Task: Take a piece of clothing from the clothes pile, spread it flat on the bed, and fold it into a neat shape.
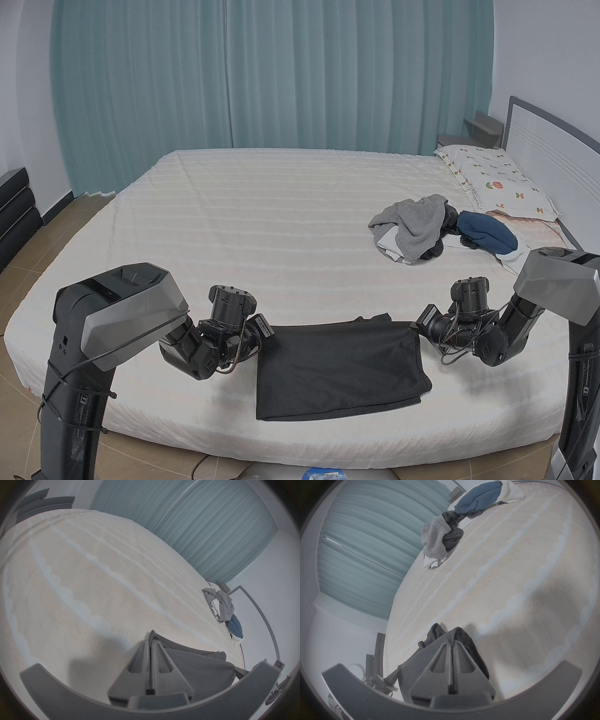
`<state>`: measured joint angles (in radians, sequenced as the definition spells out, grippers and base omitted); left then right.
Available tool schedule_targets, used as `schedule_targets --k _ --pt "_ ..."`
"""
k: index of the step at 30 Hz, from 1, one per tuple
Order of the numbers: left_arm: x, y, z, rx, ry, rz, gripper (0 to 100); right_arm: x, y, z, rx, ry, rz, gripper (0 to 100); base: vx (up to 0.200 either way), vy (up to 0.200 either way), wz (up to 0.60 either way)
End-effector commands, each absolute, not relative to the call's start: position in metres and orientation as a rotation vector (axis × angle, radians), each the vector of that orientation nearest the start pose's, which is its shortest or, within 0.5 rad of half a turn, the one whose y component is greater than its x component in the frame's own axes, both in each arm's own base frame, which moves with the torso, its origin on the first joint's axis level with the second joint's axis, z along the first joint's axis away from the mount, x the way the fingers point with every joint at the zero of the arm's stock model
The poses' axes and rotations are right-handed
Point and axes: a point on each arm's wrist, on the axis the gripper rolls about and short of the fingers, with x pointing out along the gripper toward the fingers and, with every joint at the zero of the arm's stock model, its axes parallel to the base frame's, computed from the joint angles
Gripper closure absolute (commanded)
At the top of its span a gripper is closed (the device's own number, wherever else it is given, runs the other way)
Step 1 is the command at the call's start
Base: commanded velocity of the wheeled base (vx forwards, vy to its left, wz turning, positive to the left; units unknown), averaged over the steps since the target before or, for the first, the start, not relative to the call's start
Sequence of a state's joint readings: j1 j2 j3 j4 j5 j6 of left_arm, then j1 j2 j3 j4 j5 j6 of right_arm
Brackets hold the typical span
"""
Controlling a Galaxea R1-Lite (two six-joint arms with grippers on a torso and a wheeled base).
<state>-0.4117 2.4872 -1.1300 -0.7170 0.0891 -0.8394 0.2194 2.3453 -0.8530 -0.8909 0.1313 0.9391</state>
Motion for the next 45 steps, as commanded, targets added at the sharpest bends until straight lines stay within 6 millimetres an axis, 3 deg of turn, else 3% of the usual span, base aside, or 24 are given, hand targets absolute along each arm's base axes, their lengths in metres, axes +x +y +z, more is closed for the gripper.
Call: schedule_targets --k 1,11,12,21,26,28,30,31,32,35,45 --pt "0.395 -0.169 -0.034 -0.644 0.710 -0.026 100 0.373 0.086 -0.016 0.872 0.725 0.027 100 0.000 0.000 0.00" --pt "0.395 -0.169 -0.033 -0.649 0.719 -0.034 100 0.376 0.088 -0.019 0.869 0.727 0.030 100 0.000 0.000 0.00" --pt "0.395 -0.169 -0.033 -0.649 0.719 -0.034 0 0.376 0.088 -0.019 0.869 0.727 0.030 0 0.000 0.000 0.00" --pt "0.395 -0.169 -0.033 -0.660 0.714 -0.030 0 0.367 0.085 -0.011 0.878 0.692 0.054 0 0.000 0.000 0.00" --pt "0.393 -0.164 -0.026 -0.736 0.684 -0.020 0 0.334 0.077 0.000 0.801 0.752 0.101 0 0.000 0.000 0.00" --pt "0.390 -0.161 -0.026 -0.752 0.661 -0.028 0 0.315 0.071 -0.004 0.742 0.806 0.117 0 0.000 0.000 0.00" --pt "0.390 -0.161 -0.026 -0.752 0.661 -0.028 0 0.315 0.071 -0.004 0.742 0.806 0.117 0 0.000 0.000 0.00" --pt "0.381 -0.158 -0.030 -0.750 0.644 -0.036 0 0.300 0.070 -0.010 0.670 0.855 0.132 0 0.000 0.000 0.00" --pt "0.376 -0.156 -0.032 -0.751 0.642 -0.037 0 0.296 0.071 -0.012 0.645 0.868 0.134 0 0.000 0.000 0.00" --pt "0.367 -0.150 -0.032 -0.759 0.628 -0.042 0 0.291 0.072 -0.014 0.616 0.885 0.137 0 0.000 0.000 0.00" --pt "0.369 -0.146 -0.031 -0.770 0.626 -0.049 0 0.280 0.079 -0.014 0.586 0.979 0.137 0 0.000 0.000 0.00"
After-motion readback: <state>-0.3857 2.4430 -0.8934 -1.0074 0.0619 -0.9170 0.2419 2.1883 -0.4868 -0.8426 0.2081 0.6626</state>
